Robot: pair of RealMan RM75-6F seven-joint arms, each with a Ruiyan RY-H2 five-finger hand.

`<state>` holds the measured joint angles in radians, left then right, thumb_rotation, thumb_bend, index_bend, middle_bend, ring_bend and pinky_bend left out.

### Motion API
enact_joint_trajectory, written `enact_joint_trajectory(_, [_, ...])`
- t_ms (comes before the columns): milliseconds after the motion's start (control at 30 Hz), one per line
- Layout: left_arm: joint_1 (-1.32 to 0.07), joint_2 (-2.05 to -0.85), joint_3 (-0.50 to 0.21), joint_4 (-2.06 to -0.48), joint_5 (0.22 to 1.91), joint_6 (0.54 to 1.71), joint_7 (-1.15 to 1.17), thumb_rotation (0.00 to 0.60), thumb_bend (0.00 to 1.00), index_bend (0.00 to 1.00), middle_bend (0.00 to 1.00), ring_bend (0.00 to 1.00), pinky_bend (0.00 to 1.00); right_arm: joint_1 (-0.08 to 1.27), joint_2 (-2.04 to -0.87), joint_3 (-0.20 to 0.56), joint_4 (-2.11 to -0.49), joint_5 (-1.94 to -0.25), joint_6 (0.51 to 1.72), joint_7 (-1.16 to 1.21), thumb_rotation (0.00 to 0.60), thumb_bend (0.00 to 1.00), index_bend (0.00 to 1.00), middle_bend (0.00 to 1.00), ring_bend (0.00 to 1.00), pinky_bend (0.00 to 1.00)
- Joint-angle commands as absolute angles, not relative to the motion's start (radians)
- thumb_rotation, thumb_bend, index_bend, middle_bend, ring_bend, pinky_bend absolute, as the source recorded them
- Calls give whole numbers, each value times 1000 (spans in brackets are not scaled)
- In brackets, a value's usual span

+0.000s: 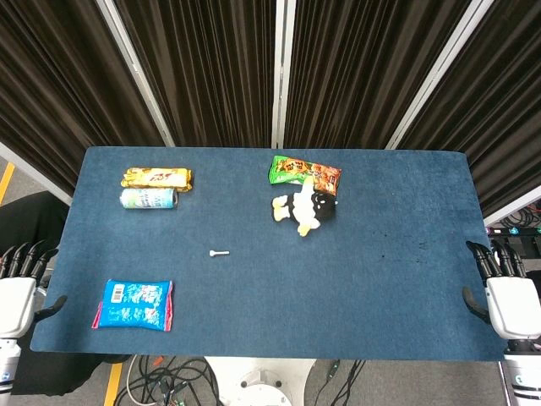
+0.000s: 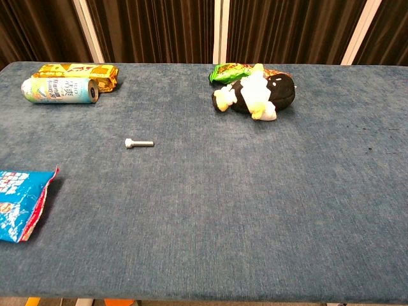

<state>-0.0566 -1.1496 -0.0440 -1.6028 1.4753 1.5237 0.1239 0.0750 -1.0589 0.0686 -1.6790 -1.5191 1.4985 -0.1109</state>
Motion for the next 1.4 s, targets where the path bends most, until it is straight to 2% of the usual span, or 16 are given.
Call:
enact_joint_trajectory(33, [-61, -1147, -45, -1606, 1474, 1515, 123, 600, 165, 170, 76, 0, 0, 77, -1061, 66, -1677, -1516, 1491, -107, 600, 280, 81, 149, 0, 17])
enact_joint_trajectory(467, [-106, -1132, -65, -1638, 1519, 1500, 134, 600, 162, 170, 76, 0, 0, 62, -1059, 66, -1662, -1517, 1517, -86, 600, 280, 81, 149, 0, 17])
enact_joint_trajectory(633, [-202, -1105, -93, -1691, 1580, 1416, 79, 600, 168, 175, 77, 0, 0, 64, -1054, 67, -1664, -1524, 1518, -88, 600, 281, 81, 149, 0, 17])
enact_joint_trajectory(800, [-327, -1126, -142, -1715, 1605, 1302, 73, 600, 227, 233, 135, 14, 0, 66, -1051, 67, -1667, -1529, 1516, -89, 600, 281, 81, 149, 0, 17])
enact_joint_trajectory(1000, [-493, -1186, -197, -1746, 1505, 1079, 160, 600, 307, 272, 152, 15, 0, 61, -1046, 65, -1674, -1527, 1521, -93, 600, 282, 81, 149, 0, 17])
enact_joint_trajectory(1133, [-576, -1255, -218, -1731, 1405, 971, 230, 600, 364, 320, 168, 16, 0, 58, -1045, 66, -1675, -1518, 1518, -95, 600, 282, 81, 149, 0, 17])
enact_joint_trajectory(1267, [-637, -1355, -227, -1681, 1257, 921, 391, 600, 385, 368, 173, 16, 0, 62, -1044, 68, -1679, -1511, 1508, -99, 600, 282, 80, 149, 0, 17])
enact_joint_trajectory(1400, [-691, -1451, -225, -1644, 1098, 896, 512, 600, 405, 375, 173, 16, 0, 67, -1044, 69, -1682, -1510, 1501, -105, 600, 282, 80, 149, 0, 17])
